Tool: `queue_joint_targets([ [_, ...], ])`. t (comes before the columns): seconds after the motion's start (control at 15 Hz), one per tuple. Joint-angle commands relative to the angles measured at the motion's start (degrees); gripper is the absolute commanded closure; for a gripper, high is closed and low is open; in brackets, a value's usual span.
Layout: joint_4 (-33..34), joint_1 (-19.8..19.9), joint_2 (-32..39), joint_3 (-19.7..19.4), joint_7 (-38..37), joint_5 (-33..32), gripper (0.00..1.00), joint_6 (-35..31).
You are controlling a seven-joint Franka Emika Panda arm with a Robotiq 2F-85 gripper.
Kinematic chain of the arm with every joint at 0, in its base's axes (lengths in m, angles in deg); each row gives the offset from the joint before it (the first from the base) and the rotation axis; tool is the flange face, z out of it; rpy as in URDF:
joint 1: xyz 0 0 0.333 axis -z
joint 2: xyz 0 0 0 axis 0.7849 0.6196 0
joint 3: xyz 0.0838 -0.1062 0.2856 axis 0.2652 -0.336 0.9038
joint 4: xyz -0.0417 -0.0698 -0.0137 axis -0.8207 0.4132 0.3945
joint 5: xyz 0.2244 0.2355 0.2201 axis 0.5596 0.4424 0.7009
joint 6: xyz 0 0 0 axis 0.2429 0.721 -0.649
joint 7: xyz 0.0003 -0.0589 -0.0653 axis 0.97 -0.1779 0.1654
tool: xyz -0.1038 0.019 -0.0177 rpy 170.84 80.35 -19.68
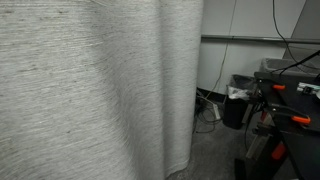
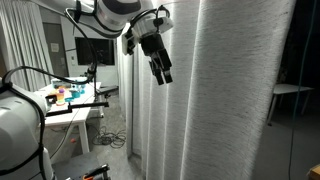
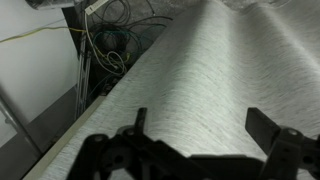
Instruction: Open the curtain to the left then close it to the right
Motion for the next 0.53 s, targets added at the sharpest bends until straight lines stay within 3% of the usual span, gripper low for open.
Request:
queue_joint_targets([
  [0.0,2.97,3.95,3.72,-2.61,-1.56,-3.76,0.00,-3.04],
  [0.47,9.10,9.07,9.91,-6.00,-1.92,-10.81,0.00,-6.07],
])
